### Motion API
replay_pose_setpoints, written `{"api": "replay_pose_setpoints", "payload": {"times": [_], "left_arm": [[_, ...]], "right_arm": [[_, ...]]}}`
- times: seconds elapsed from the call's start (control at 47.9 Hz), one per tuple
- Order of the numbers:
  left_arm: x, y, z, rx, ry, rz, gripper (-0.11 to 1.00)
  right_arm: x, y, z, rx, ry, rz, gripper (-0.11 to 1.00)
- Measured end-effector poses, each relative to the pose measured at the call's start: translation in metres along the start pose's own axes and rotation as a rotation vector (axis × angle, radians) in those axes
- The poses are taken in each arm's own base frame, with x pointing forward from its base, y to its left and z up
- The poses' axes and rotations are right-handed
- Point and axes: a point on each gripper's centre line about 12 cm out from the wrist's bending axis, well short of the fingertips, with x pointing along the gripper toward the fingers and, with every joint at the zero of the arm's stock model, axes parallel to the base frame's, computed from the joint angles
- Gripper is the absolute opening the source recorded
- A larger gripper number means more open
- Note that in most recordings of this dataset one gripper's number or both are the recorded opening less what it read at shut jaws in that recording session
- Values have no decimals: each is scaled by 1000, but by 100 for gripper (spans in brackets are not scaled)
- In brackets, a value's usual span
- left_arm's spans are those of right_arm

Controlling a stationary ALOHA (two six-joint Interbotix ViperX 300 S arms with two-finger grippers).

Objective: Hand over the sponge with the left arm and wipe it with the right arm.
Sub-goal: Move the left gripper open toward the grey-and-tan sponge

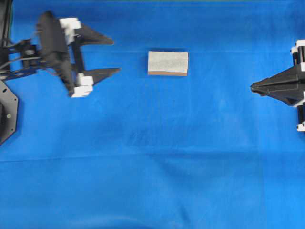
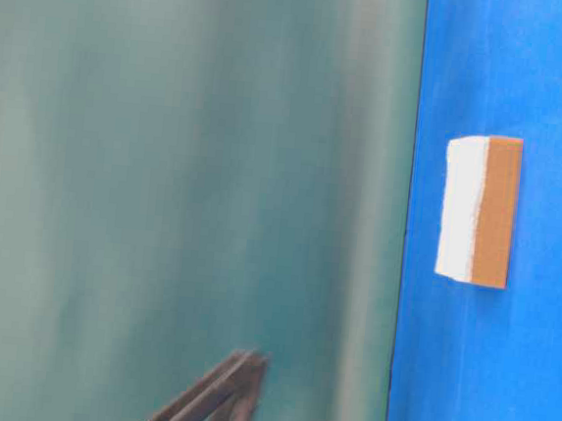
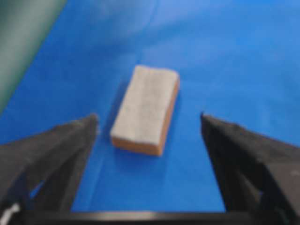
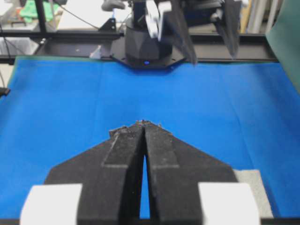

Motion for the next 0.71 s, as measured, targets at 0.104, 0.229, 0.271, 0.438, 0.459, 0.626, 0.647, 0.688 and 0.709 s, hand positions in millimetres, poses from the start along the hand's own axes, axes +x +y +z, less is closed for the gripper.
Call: {"api": "replay_pose_setpoints", "payload": {"times": [0.104, 0.229, 0.271, 0.438, 0.459, 0.626, 0.647, 0.688, 0.709], "left_arm": [[28, 3, -8, 15, 88, -3, 94], [57, 5, -16, 26, 179, -9, 93], [66, 6, -19, 29, 203, -13, 93], [97, 6, -35, 45, 279, -24, 93], [101, 6, -38, 47, 288, -25, 93], [123, 9, -57, 54, 340, -24, 93], [125, 9, -59, 55, 345, -24, 93], [129, 10, -62, 57, 351, -24, 93], [130, 10, -64, 57, 356, -25, 93]], "right_arm": [[0, 0, 0, 0, 2, 0, 0], [0, 0, -2, 0, 8, -2, 0], [1, 0, -1, 2, 9, 0, 0], [2, 0, -4, 0, 20, 0, 0], [3, 0, -4, 0, 21, -1, 0], [3, -1, -5, 0, 28, -3, 0], [3, -1, -5, 2, 28, -3, 0], [3, -1, -6, 0, 29, -5, 0], [3, -1, -6, 0, 29, -5, 0]]}}
